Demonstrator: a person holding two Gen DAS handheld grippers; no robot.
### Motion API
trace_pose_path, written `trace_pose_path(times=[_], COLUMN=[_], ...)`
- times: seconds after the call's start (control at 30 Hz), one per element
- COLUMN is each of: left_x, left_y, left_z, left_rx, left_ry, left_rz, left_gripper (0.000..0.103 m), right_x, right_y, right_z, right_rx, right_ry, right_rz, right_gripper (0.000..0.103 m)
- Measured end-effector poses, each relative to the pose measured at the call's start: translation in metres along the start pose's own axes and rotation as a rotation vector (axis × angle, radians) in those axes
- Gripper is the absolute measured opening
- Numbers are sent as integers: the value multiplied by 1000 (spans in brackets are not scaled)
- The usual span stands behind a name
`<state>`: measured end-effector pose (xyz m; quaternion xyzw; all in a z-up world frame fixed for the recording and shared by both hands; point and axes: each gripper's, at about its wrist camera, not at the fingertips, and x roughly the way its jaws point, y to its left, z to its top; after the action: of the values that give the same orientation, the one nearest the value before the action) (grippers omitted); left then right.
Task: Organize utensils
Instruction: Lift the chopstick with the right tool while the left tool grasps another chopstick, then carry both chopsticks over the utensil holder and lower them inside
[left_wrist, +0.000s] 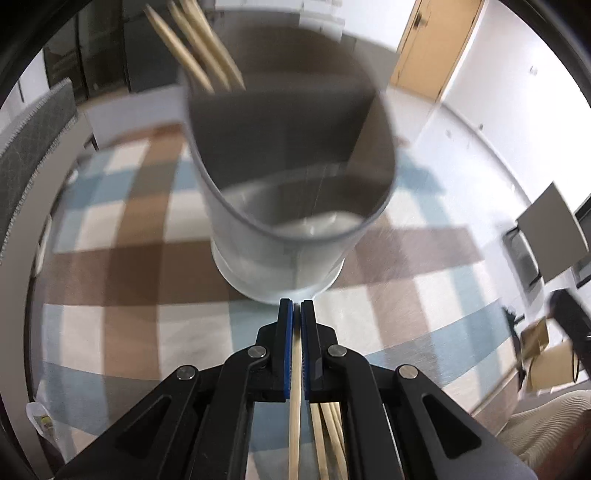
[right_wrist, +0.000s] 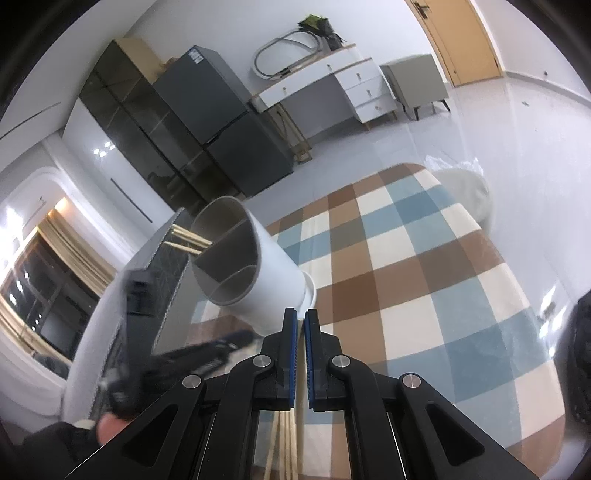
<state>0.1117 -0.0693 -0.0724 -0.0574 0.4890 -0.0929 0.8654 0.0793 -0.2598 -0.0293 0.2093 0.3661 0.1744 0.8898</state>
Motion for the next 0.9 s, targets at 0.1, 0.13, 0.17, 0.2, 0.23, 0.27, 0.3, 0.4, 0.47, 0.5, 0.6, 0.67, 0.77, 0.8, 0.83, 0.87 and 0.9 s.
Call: trace_pose_path(times=[0.1,0.13,0.17,0.2,0.23,0.27,0.3,0.4,0.47,0.5,0.6,0.67,0.77,0.8,0.83,0.87,0.9], left_x=[-37,-43,-51,-61,-68,-64,-67,-78,-81,-85,-90,-94,-101,-102,-104,-105,-106], left_y=[0,-1,0,0,-3,-7,-9,-6,-6,-6,-2,-3,-3,-2,-1,-1,1], left_z=[-11,-10,-14,-19,-24,-18,-18,-24,-27,-29,-32,-34,-36,-36,-36,-36,-35], left_rx=[-12,-10,-7,-4,-4,-5,-5,3,3,-1,-4,2,7,8,10,8,6], left_ry=[-91,-113,-134,-150,-159,-161,-168,-195,-207,-216,-230,-231,-233,-233,-230,-222,-215], left_rz=[-27,-36,-46,-46,-49,-53,-53,-47,-52,-52,-51,-51,-51,-52,-52,-63,-74], left_gripper=[0,0,0,0,0,0,0,0,0,0,0,0,0,0,0,0,0], right_x=[-7,-11,-13,-17,-19,-22,-24,-29,-33,-35,-41,-44,-48,-49,-49,-49,-49], right_y=[12,18,20,24,27,28,30,35,38,39,44,47,54,56,58,59,61], right_z=[-4,-6,-7,-9,-12,-14,-16,-22,-25,-26,-28,-29,-31,-32,-33,-33,-34], right_rx=[-50,-70,-78,-92,-100,-105,-106,-109,-108,-109,-114,-119,-133,-138,-136,-134,-137], right_ry=[-24,-35,-39,-47,-55,-61,-64,-68,-78,-85,-108,-122,-136,-135,-133,-132,-133], right_rz=[1,5,8,13,12,11,10,7,8,7,2,-2,-6,-5,1,6,8], right_gripper=[3,3,3,3,3,3,3,3,3,3,3,3,3,3,3,3,3])
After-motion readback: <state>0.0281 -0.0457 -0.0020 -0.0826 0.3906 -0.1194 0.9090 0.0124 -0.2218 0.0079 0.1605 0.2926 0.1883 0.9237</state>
